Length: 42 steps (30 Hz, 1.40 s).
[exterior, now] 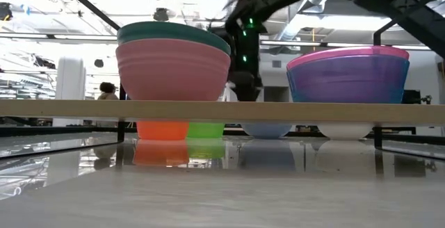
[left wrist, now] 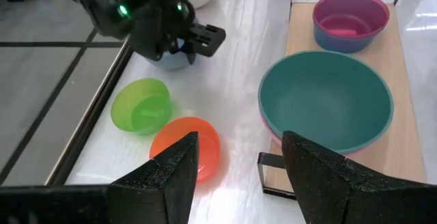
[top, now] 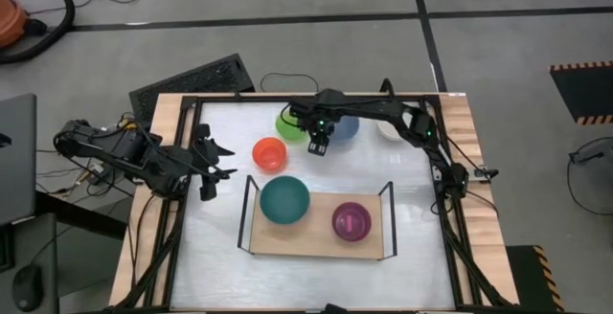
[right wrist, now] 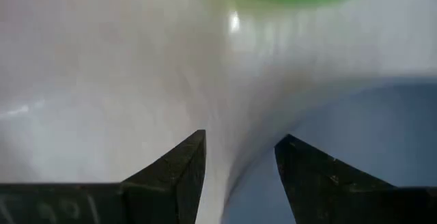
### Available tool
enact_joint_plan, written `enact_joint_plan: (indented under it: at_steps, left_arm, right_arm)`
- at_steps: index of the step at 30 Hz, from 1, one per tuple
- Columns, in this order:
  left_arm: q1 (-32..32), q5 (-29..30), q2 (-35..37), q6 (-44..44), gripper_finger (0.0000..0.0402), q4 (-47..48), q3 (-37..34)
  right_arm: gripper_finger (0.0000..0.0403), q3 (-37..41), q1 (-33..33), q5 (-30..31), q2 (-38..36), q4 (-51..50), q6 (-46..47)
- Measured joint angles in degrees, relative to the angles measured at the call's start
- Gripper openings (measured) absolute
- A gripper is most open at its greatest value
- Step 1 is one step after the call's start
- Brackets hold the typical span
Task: Place and stack bowls onto a shelf
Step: Stack the big light blue bowl on top of the big dark green bowl on the shelf
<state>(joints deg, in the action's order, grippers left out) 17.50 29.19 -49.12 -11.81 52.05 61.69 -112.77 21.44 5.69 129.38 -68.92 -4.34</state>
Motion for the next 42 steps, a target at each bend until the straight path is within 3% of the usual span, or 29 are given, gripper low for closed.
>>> enact_joint_plan:
  at_steps: [4, 7, 13, 14, 18, 25, 33, 42]
  left_arm:
    - [0.0, 0.0, 0.0, -0.3, 0.0197, 0.0, 0.0]
    - [0.0, 0.0, 0.0, -0.3, 0.0197, 0.0, 0.0]
    - [0.0, 0.1, 0.0, -1.0, 0.0197, 0.0, 0.0]
    - [0.0, 0.1, 0.0, -1.0, 0.0197, 0.0, 0.0]
    - [0.0, 0.1, 0.0, -1.0, 0.0197, 0.0, 0.0]
    - [0.0, 0.2, 0.0, -1.0, 0.0197, 0.0, 0.0]
    - [0.0, 1.8, 0.0, -1.0, 0.0197, -0.1, 0.0]
    - [0.0, 2.3, 0.0, -1.4, 0.0197, -0.2, 0.0]
  right_arm:
    - [0.0199, 6.6, 0.1, 0.3, 0.1, 5.0, 0.6]
    - [0.0173, 8.8, -0.5, 0.4, 0.1, 6.4, 0.9]
    - [0.0038, 9.0, -2.6, 5.2, -0.8, 6.5, -1.1]
    - [0.0031, 9.0, -2.8, 4.5, -1.5, 6.5, -2.0]
    - [0.0031, 9.2, -4.3, 4.3, -4.2, 6.6, -2.2]
    - [0.0031, 9.1, -8.2, 5.1, -15.3, 5.9, -1.2]
    - [0.0031, 9.0, -21.5, 3.7, -26.5, 7.0, -5.5]
    - [0.0031, 9.0, -36.5, 2.9, -25.7, 20.0, -15.0]
